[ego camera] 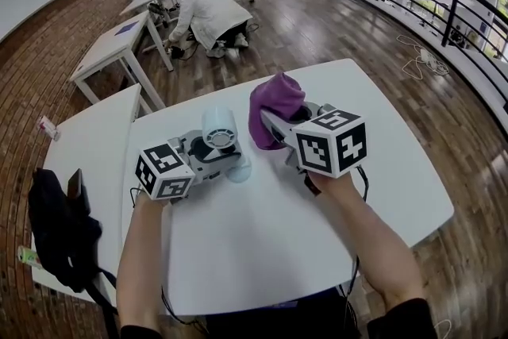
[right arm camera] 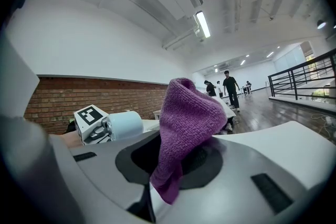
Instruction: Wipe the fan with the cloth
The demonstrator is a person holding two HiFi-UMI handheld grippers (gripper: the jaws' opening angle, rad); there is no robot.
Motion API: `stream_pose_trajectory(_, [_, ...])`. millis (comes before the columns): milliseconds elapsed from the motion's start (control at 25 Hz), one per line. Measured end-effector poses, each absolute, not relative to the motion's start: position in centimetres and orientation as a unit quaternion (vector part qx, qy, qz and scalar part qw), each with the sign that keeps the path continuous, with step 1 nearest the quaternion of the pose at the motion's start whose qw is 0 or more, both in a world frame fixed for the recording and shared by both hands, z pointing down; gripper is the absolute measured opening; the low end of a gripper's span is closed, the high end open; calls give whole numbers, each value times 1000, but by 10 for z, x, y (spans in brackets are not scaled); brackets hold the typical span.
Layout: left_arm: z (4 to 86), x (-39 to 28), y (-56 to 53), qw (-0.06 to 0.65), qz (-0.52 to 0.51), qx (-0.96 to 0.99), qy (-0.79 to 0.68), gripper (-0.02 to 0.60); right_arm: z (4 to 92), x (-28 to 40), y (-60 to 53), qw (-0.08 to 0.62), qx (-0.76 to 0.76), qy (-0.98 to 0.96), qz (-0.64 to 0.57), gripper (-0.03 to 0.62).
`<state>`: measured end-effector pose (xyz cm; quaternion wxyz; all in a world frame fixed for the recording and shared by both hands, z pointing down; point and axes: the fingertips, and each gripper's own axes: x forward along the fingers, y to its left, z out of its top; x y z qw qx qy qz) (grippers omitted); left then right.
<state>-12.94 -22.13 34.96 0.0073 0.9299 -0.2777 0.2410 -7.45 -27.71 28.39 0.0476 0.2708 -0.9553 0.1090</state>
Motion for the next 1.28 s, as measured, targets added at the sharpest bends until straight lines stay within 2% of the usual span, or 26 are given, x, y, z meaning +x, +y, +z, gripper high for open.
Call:
stream_pose_trajectory(360, [349,-129,-227,0,222,930,-293,170,287,-76,-275,51,261,-957,118,69])
stream_pose_trajectory(880, [350,-131,-222,-18,229,942,-243,172,296,-76,-275,46,247,-957,146,69])
stream_pose_trajectory(1080, [334,-156,-211,-20,208,934,-289,220,284,-75,-284,12,226,-958,174,69])
stream_pose_trajectory(1280, [334,-179,-167,6,161,939,-303,221,281,-71,-284,-39,193,-949,247,69])
